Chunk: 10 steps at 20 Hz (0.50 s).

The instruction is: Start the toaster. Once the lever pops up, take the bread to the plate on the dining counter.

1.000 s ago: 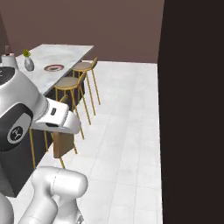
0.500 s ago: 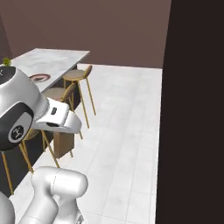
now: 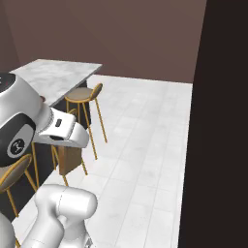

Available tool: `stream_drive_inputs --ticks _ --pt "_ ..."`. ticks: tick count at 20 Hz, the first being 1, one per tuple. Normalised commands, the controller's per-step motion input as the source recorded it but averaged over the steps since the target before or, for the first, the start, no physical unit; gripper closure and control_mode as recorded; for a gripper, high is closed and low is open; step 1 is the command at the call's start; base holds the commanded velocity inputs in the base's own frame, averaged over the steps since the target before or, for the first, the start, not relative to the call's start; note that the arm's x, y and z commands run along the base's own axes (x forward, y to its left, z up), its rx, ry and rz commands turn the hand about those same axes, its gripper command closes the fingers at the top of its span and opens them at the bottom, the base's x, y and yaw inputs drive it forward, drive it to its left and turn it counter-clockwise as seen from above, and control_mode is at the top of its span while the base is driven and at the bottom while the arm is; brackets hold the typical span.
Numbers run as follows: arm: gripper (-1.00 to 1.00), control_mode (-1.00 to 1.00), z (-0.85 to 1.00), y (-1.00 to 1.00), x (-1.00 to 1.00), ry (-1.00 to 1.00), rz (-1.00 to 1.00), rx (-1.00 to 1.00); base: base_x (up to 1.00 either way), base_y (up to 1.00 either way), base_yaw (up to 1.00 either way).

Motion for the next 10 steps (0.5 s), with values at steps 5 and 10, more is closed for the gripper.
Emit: stream_drive_inputs --ticks 5,10 --pt "1.0 1.0 0.0 0.0 0.0 0.0 0.0 0.0 1.0 -0.3 0.19" --pt "1.0 1.0 0.0 0.0 0.0 0.0 0.0 0.0 1.0 -0.33 0.19"
